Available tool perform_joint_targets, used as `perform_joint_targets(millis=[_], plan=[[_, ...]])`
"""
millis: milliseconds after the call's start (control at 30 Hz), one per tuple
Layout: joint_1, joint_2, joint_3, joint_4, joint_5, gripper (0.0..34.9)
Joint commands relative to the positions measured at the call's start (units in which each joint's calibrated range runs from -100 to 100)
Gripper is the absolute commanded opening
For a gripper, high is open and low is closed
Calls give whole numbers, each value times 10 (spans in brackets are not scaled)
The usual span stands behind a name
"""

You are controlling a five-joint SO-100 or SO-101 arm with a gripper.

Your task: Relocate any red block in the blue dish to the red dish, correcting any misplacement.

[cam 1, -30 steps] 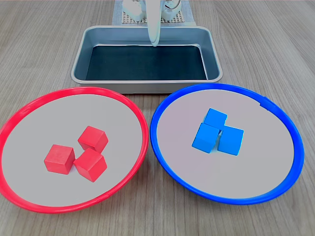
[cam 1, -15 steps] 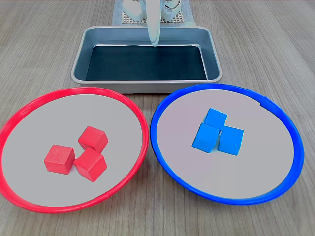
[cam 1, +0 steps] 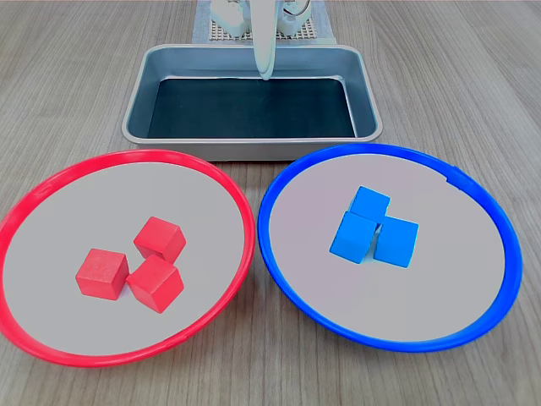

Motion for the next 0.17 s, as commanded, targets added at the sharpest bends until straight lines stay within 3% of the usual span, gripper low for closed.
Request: perform_joint_targets(millis=[0,133], plan=[[5,-2,-1,-1,-2,4],[5,-2,-1,-1,-2,4]])
